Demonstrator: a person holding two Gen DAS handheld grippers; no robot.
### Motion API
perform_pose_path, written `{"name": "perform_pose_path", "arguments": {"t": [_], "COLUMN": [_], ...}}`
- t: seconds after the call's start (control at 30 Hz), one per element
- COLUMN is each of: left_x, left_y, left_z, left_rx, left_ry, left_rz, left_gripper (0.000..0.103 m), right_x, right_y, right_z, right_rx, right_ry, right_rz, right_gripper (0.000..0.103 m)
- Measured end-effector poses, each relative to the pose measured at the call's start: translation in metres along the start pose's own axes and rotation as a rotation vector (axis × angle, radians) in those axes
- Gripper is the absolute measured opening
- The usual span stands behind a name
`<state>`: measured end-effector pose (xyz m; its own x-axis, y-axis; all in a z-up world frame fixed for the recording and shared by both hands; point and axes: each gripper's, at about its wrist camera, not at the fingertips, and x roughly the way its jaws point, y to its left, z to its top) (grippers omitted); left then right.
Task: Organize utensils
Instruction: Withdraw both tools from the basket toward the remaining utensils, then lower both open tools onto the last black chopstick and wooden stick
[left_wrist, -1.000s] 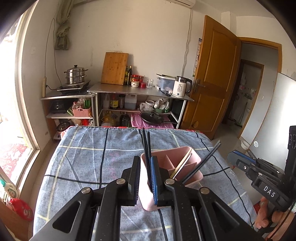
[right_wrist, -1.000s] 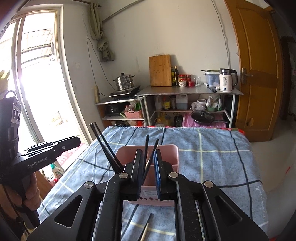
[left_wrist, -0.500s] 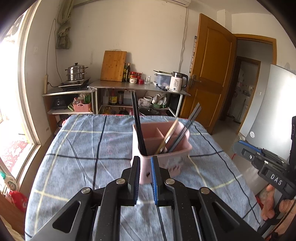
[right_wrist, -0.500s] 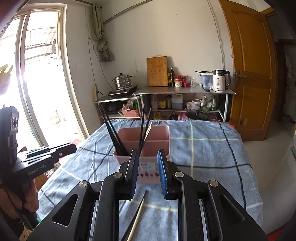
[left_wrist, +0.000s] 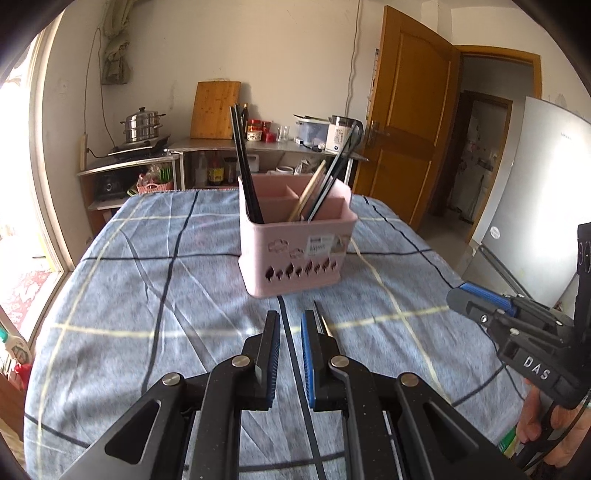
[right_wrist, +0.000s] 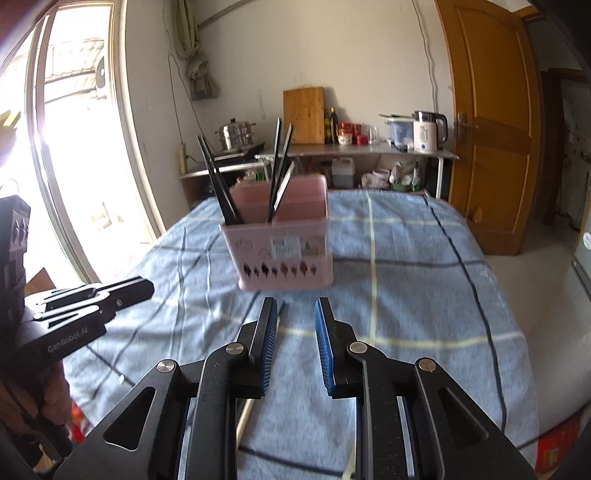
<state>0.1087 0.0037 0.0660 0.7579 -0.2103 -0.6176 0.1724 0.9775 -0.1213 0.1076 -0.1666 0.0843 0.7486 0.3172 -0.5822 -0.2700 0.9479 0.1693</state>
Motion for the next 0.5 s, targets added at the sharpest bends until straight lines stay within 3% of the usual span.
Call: {"name": "perform_pose_path", "arguments": {"t": [0.5], "left_x": [0.024], "left_y": [-0.015], "left_z": [-0.038], "left_rx": [-0.003], "left_ry": [0.095], "left_rz": [-0.044], "left_gripper": [0.011], "right_x": [0.007], "right_y": [-0.004], "right_z": [-0.039], "right_rx": [0.035], "right_ry": [0.080], "right_rz": [0.002], "right_gripper": [0.022]}}
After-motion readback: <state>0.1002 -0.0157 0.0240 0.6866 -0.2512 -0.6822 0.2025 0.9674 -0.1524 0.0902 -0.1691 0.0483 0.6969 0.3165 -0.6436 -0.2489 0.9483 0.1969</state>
